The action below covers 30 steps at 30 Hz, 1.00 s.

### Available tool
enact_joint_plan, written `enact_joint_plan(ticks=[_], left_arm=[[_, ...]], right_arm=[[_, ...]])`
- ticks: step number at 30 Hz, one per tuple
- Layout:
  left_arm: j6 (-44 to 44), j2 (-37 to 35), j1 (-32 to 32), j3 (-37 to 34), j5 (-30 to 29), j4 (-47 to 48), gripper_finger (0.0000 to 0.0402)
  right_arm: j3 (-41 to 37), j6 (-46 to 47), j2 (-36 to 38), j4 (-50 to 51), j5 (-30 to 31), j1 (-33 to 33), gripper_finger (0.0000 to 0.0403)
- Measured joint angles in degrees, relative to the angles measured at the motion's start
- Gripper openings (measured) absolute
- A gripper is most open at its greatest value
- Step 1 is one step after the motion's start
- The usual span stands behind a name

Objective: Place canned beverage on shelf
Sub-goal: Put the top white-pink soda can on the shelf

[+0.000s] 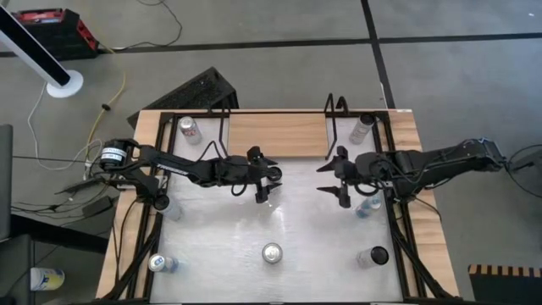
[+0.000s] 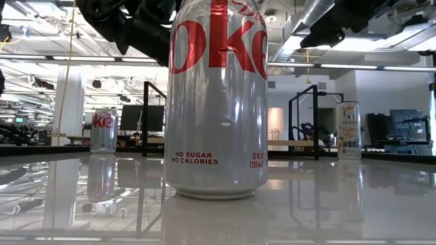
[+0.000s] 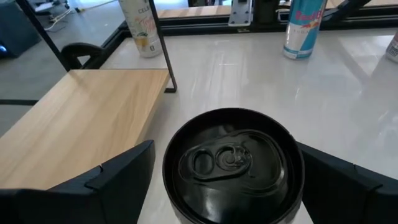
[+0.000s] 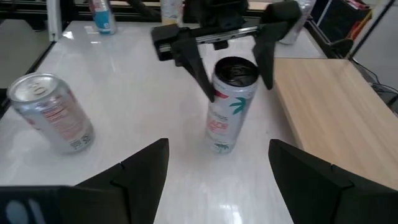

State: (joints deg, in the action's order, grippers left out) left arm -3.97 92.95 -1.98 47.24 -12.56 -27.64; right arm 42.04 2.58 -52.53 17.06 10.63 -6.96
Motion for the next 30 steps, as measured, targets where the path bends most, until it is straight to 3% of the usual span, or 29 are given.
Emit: enact_joint_plan(ticks=[4,10,16,21,30], left_arm=[[0.2,0.0,0.0,0.0,0.0,0.0,0.0325],[0.1,-2.4,-0.2,-0.1,1.9,3.7,0.0235],[-4.8,-11.9,-3.0,1.4,4.1,14.1,0.0235],[-12.0,-18.5,-11.3,4.5,5.5,20.2,0.0235],[-13.2,-17.0,-34.0,5.2,29.5,20.4,0.0235]], right_arm=[[0.0,0.0,0.0,0.0,0.0,1.2,0.0302],[0.0,0.0,0.0,0.0,0.0,2.3,0.0302],[0.0,0.0,0.0,-0.9,0.0,2.3,0.0302],[0.0,0.0,0.0,-4.2,0.0,2.3,0.0302],[0.0,-2.6,0.0,-6.5,0.0,2.3,0.0302]])
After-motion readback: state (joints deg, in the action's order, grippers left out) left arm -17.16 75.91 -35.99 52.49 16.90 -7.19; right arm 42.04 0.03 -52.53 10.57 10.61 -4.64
